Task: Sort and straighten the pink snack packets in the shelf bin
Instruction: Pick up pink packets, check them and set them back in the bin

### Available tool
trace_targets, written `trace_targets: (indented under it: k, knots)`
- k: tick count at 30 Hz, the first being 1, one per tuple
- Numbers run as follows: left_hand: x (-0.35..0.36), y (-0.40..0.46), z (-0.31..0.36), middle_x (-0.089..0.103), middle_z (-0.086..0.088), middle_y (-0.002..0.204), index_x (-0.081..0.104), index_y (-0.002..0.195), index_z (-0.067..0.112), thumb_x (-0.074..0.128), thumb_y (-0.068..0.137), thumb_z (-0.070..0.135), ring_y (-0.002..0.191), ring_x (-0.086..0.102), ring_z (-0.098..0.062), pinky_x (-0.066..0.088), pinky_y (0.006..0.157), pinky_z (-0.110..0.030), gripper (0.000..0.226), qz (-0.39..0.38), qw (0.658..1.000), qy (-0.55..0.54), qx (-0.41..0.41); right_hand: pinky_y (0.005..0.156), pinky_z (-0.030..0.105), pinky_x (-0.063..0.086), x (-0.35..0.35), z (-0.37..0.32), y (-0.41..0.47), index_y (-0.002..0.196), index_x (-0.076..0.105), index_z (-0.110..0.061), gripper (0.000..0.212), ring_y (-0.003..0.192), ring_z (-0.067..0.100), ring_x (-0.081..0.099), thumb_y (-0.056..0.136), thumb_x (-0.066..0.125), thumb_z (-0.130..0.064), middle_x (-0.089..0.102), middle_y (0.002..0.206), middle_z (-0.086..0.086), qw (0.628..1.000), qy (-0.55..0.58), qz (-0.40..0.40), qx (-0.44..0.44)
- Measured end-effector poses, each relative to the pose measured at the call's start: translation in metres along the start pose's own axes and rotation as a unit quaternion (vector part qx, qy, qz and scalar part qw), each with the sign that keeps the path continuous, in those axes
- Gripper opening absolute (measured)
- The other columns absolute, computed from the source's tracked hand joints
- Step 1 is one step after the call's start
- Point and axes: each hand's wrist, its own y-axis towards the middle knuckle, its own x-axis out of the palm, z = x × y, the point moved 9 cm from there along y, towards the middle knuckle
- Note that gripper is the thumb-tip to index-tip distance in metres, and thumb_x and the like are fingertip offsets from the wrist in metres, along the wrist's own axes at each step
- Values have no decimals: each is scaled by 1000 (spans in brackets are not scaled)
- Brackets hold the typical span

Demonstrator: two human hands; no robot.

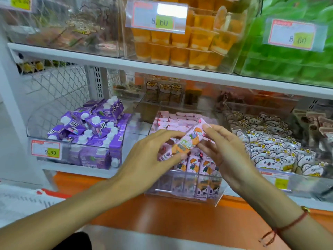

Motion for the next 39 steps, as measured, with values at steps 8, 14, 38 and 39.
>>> trace_targets:
  k: [8,14,38,39]
  knots:
    - [0,-3,-18,68,25,101,63,101,42,74,77,35,91,64,6,49,75,-12,28,60,975,-183,-111,82,23,56,25,16,-5,115,64,-19,32,100,14,69,91,53,-36,72,110,2,991,-40,-119,43]
    - [7,-7,-19,63,28,100,56,100,40,77,76,31,95,60,7,49,74,-12,33,56,975,-183,-111,74,18,55,32,16,-6,113,63,-17,21,90,11,71,95,54,-23,75,97,-4,991,-67,-119,0]
    - [5,-1,-13,69,18,89,61,100,37,63,86,32,76,64,9,47,63,-6,15,30,948,-269,-170,78,20,56,23,-8,-4,103,68,-37,22,80,3,68,81,65,-35,73,91,-13,981,-150,-61,-104]
    - [9,-1,-16,71,17,83,64,99,33,62,87,30,71,65,8,49,60,-7,12,16,930,-304,-205,76,21,57,20,-5,-2,104,69,-31,21,74,7,67,84,66,-31,73,89,-6,984,-150,-57,-83]
